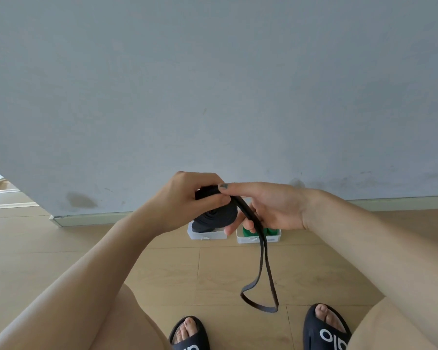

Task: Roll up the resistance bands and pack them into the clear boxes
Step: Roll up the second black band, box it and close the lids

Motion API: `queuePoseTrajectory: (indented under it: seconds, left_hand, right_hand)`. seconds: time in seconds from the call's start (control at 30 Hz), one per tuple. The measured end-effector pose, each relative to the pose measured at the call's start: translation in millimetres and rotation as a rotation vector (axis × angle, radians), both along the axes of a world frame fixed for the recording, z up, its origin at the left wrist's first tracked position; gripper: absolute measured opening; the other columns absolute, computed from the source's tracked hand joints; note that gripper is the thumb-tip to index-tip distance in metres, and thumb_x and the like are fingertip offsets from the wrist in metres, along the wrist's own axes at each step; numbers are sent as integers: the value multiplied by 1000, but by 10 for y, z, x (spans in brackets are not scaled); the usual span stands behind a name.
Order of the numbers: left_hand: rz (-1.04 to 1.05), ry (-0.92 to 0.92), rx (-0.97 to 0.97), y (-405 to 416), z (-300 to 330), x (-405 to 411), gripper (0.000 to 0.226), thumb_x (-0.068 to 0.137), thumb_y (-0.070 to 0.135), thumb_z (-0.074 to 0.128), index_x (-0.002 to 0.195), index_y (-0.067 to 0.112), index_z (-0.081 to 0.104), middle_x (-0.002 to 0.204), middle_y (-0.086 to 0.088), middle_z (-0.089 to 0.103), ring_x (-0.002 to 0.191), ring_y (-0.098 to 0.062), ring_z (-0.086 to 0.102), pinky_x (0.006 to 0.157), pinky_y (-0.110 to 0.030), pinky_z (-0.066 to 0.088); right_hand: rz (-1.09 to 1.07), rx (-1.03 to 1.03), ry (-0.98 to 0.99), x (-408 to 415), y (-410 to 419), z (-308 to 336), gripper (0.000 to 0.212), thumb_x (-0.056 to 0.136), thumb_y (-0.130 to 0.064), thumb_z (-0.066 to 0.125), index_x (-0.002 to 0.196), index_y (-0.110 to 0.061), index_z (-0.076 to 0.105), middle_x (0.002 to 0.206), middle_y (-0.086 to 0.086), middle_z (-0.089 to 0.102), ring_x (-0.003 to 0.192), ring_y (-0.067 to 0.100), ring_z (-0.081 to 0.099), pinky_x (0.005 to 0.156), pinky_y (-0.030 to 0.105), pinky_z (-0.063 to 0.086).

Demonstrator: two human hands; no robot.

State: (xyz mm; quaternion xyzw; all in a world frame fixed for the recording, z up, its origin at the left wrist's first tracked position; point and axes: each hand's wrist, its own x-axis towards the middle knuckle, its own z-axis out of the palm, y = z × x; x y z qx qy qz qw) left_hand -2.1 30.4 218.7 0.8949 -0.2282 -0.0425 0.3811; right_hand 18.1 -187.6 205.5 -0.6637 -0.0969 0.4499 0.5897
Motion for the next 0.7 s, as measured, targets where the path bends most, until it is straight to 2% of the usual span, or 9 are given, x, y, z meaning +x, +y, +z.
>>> queuePoseTrajectory:
  seconds: [0.07,0.1,0.13,0.2,0.27,0.37,0.43,0.57,0.7]
  left_hand:
    - [25,-17,-65,5,25,-5,15,97,14,69,87,24,72,72,9,65,69,-6,56,64,-15,43]
    - [36,-12,-101,5,32,-7,14,98,13,68,89,23,72,75,9,67,72,-6,59,66,-14,45]
    - [45,-8,-131,-1,35,-9,12,98,13,67,91,21,72,78,8,69,74,-6,61,67,-14,46]
    - [56,-1,-148,-14,38,-6,8,97,12,68,94,18,73,81,6,70,77,-7,63,68,-15,48]
    - [47,18,-96,-10,29,-3,5,94,14,73,95,19,73,82,7,72,79,-8,66,70,-17,51]
    - [11,17,-8,-28,11,-18,5,92,19,75,89,22,73,78,6,69,77,-12,63,70,-27,51]
    - [26,-3,-26,-41,10,-19,10,95,18,72,86,22,72,75,2,67,75,-19,60,67,-33,49]
    - [71,-4,-141,-29,35,-30,18,97,14,69,89,30,71,79,14,71,76,-2,64,67,-13,47]
    - [90,13,-181,-46,4,-26,17,98,14,68,93,29,72,83,12,73,80,-4,66,69,-14,49]
  right_hand:
    - [44,63,35,41,-32,20,63,93,-64,63,140,-23,57,127,25,69,94,31,57,74,33,43]
    - [56,92,47,58,-52,25,64,94,-63,62,142,-22,55,131,26,67,100,34,56,73,34,42]
    - [57,112,50,55,-65,44,61,96,-60,60,141,-20,55,129,26,68,94,33,59,72,34,40]
    - [13,123,29,51,-65,61,52,100,-53,57,136,-16,58,117,25,73,66,20,59,70,33,35]
    - [-33,77,-15,39,-36,39,51,99,-53,59,131,-14,63,108,24,76,56,13,52,68,30,31]
    - [-23,-39,-85,7,16,0,62,91,-65,64,129,-16,69,110,27,74,59,12,45,70,29,35]
    - [-33,-26,-60,-2,12,18,63,91,-67,62,130,-18,67,106,24,75,60,13,46,74,31,38]
    - [33,78,70,53,-101,107,61,98,-57,59,144,-19,51,120,30,71,63,15,51,75,33,41]
    - [70,71,100,77,-157,125,61,99,-52,58,147,-15,48,126,33,67,67,16,50,77,31,44]
